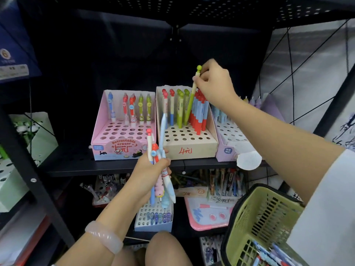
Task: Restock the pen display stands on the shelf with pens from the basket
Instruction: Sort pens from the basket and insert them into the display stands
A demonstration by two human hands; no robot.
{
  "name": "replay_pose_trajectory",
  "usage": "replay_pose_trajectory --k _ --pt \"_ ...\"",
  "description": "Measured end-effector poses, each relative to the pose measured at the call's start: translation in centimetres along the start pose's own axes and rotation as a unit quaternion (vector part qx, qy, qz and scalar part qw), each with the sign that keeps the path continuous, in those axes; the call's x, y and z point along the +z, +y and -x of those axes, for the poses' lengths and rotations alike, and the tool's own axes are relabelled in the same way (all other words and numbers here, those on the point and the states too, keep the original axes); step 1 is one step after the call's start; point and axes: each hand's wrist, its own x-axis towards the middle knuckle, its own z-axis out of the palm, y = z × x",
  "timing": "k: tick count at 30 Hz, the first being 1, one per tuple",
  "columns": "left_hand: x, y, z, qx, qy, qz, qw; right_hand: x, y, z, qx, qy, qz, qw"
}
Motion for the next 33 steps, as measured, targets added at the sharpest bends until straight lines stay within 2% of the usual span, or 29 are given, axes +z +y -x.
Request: replay_pose_trajectory --k 5,10,17,20,25,29,33 --pt "-0.3 -0.4 0.1 -0.002 -0.001 0.009 1.000 1.4 1.0 0.5 -0.003 -0.034 0.019 0.999" --pt "-0.7 -0.6 -0.1 -0.004 0.010 0.007 1.000 1.3 1.3 0.3 -0.007 -0.027 0.036 0.999" --pt "-0.2 -0.9 -0.3 -0.003 -0.001 0.004 1.000 2.3 2.3 0.7 0.009 -0.072 0.080 0.994" --pt "0.1 -0.9 -0.2 -0.004 -0.005 0.003 1.000 2.9 2.1 0.5 0.018 -0.065 0.085 0.994" --pt "0.1 -0.6 -0.1 0.007 0.004 0.017 1.000 3.7 2.3 1.1 -0.040 -0.030 0.128 0.991" --pt "0.1 -0.5 0.0 0.012 0.002 0.014 1.000 3.7 2.6 1.2 -0.094 -0.041 0.236 0.966" --pt "0.2 -0.5 -0.1 0.014 0.005 0.007 1.000 3.4 2.4 1.1 -0.112 -0.064 0.287 0.949"
